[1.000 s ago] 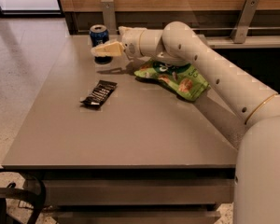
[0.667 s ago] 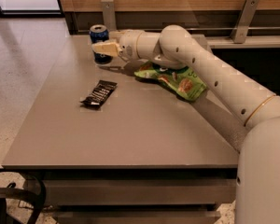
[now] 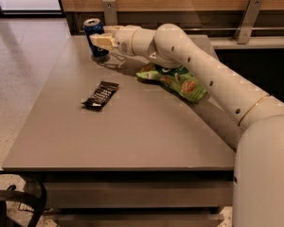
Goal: Knock pepsi can over
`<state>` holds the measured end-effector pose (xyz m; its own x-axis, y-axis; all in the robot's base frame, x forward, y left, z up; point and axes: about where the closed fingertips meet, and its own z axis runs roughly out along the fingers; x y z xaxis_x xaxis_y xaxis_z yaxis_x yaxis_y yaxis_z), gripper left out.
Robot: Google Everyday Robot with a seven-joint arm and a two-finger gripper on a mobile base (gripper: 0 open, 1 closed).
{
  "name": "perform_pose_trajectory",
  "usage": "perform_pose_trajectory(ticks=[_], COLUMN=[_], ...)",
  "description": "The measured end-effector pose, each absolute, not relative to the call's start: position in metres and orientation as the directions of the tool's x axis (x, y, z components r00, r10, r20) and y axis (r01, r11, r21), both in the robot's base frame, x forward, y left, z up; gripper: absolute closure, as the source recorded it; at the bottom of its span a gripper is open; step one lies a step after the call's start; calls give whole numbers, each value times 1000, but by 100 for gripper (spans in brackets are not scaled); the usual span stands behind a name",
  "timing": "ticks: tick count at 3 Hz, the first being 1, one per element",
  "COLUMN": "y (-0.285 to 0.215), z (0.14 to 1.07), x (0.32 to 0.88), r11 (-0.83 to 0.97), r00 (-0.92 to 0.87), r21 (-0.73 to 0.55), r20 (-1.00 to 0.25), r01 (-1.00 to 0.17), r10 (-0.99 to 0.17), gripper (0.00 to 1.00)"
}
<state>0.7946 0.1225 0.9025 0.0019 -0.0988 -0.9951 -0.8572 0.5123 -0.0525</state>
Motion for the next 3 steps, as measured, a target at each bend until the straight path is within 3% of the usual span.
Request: perform_pose_trajectory(ticks=[1,3], y=[127,84], z=[908,905], x=[797,772], r11=[521,507], r00=[24,-30], r21=[-68,-96], r20=[-996,-971], r01=[-851,-857], r10=[-91,-236], gripper=[100,100])
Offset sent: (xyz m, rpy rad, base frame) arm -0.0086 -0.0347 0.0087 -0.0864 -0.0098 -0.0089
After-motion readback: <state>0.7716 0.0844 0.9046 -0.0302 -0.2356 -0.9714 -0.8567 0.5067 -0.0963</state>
